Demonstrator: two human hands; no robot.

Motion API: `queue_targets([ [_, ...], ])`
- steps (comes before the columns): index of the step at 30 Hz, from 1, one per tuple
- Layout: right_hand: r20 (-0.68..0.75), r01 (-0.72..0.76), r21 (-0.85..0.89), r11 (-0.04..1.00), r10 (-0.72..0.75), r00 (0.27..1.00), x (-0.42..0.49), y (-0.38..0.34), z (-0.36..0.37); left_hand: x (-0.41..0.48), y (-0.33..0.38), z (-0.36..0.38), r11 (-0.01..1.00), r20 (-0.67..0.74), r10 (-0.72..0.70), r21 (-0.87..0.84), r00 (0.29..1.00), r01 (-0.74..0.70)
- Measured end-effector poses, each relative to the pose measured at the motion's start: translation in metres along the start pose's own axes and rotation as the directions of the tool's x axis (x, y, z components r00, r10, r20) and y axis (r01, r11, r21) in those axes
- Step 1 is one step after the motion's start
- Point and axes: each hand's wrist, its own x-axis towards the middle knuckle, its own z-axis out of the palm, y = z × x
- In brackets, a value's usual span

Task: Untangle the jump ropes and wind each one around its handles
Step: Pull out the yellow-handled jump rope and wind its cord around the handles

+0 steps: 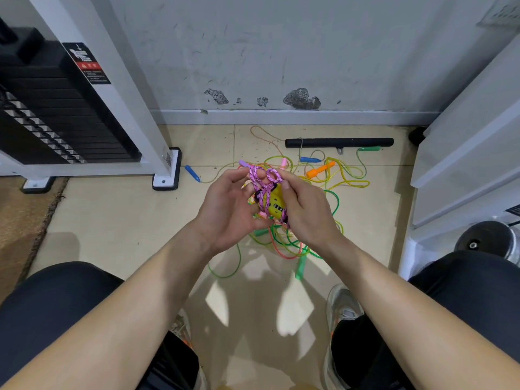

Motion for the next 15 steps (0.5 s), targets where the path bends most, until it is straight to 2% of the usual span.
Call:
queue_targets([
  [3, 0.051, 0.023, -0.087, 0.996, -0.019, 0.998, 0.0022, 0.0021, 0.0002, -0.0016, 0.0002, 0.0016, 0.999, -0.024, -0.003, 0.045, 1.0, 0.004],
  [6, 0.1, 0.019, -0.126, 0.992, -0.007, 0.995, 0.0022, 0.0071, 0.0026, -0.0018, -0.0013, 0.0019, 0.986, -0.056, 0.001, 0.167, 0.998, 0.009],
  [10, 0.138, -0.053, -0.1, 0.994, 0.066, 0.988, 0.0044, 0.0092, -0.0018, -0.0002, -0.0003, 0.0027, 0.946, -0.096, 0.003, 0.323, 0.995, 0.029],
  [15, 0.191, -0.05, -0.043, 0.998, 0.058, 0.98, 0.0015, 0.01, -0.0064, 0.0054, 0.0031, -0.0064, 0.848, -0.243, 0.036, 0.52, 0.969, 0.099],
])
